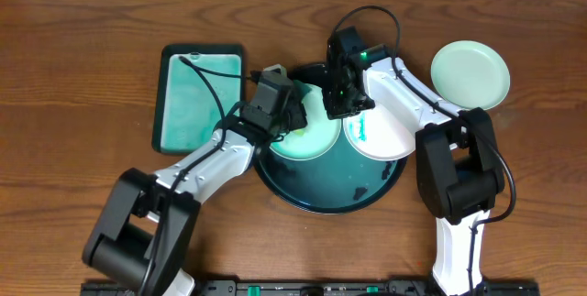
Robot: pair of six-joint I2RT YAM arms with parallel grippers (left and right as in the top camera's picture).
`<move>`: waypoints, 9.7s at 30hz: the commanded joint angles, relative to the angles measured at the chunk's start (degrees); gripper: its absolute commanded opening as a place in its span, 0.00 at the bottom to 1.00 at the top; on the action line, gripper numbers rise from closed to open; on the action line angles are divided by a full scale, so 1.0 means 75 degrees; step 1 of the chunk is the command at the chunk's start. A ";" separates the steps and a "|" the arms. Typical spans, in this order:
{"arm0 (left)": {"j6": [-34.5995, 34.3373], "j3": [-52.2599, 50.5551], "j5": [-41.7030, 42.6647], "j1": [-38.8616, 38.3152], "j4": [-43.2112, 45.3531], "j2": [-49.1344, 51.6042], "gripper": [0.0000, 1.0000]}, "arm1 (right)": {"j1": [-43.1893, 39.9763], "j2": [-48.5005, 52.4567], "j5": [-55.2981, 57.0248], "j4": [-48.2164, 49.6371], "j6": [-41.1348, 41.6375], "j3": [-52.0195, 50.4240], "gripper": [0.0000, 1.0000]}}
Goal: Clean dirty plates on tray and stack at the side
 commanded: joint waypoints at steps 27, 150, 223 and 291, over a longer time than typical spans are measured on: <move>0.1719 -0.0015 -0.0463 -0.0119 -0.0606 -0.0009 0.38 | -0.0067 0.0026 0.0213 -0.0146 0.0067 0.0099 0.01; 0.1233 -0.0093 -0.1853 0.3258 -0.1999 -0.1055 0.07 | 0.3287 -0.2352 0.9285 0.2567 -0.8271 0.0519 0.01; 0.0909 0.0009 -0.0055 -0.0015 0.0845 0.0621 0.07 | -0.0892 -0.0740 -0.1448 0.2920 -0.1466 -0.1568 0.01; 0.2649 0.0015 -0.2308 0.0997 -0.0137 0.0268 0.07 | -0.0711 -0.0673 -0.0044 0.2570 -0.1716 -0.1580 0.01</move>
